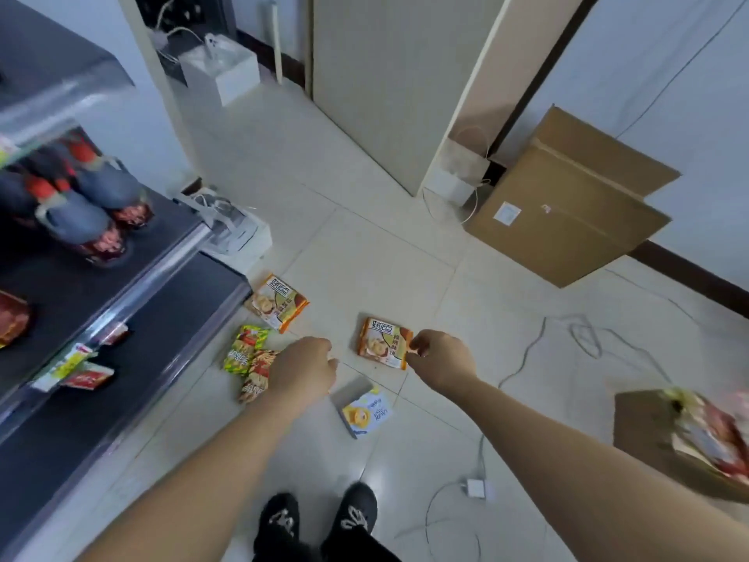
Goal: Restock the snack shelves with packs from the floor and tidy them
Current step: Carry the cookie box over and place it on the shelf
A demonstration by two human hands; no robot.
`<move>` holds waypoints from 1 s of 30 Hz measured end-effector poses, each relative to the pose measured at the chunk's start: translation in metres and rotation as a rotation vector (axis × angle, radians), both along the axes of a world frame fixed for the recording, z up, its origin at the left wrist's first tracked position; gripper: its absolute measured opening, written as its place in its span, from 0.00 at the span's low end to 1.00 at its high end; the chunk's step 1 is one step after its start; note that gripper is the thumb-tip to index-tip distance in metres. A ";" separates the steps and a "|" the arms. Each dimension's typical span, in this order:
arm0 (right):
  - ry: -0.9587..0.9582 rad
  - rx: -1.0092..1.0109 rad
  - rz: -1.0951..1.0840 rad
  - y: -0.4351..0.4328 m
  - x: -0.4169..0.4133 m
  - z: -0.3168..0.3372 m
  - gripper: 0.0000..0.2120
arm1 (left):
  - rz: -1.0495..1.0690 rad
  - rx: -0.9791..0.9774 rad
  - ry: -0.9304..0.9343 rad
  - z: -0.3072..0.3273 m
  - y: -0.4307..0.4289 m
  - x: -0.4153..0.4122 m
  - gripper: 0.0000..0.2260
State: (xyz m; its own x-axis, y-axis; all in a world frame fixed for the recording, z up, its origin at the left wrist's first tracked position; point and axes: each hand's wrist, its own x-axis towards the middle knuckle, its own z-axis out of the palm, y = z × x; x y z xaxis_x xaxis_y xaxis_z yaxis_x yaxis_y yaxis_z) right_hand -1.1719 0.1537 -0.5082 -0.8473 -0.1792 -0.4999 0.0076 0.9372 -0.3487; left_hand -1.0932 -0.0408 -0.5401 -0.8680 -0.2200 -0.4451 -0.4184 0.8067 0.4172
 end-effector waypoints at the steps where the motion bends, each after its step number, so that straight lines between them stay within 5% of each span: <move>1: -0.028 0.016 -0.016 0.005 -0.006 -0.021 0.12 | -0.015 0.013 -0.033 -0.023 0.004 -0.008 0.12; 16: -0.365 0.066 -0.262 0.051 -0.029 -0.404 0.13 | -0.303 0.016 -0.361 -0.402 0.052 -0.067 0.12; 21: -0.488 -0.050 -0.673 0.059 -0.014 -0.511 0.19 | -0.385 0.022 -0.439 -0.505 0.073 -0.068 0.11; 25: -0.721 -0.188 -1.063 0.055 -0.006 -0.564 0.18 | -0.382 0.166 -0.454 -0.562 0.087 -0.073 0.22; 30: -0.478 -0.317 -0.893 0.026 -0.026 -0.591 0.19 | -0.245 0.191 -0.345 -0.587 0.080 -0.079 0.43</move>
State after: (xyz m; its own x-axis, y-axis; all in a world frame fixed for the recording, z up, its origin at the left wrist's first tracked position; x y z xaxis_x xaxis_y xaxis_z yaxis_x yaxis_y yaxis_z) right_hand -1.1975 0.1801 -1.0992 -0.4637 0.2304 -0.8555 0.8491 0.3911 -0.3549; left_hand -1.1719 0.0390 -1.1268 -0.6784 0.0870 -0.7296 -0.3656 0.8214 0.4378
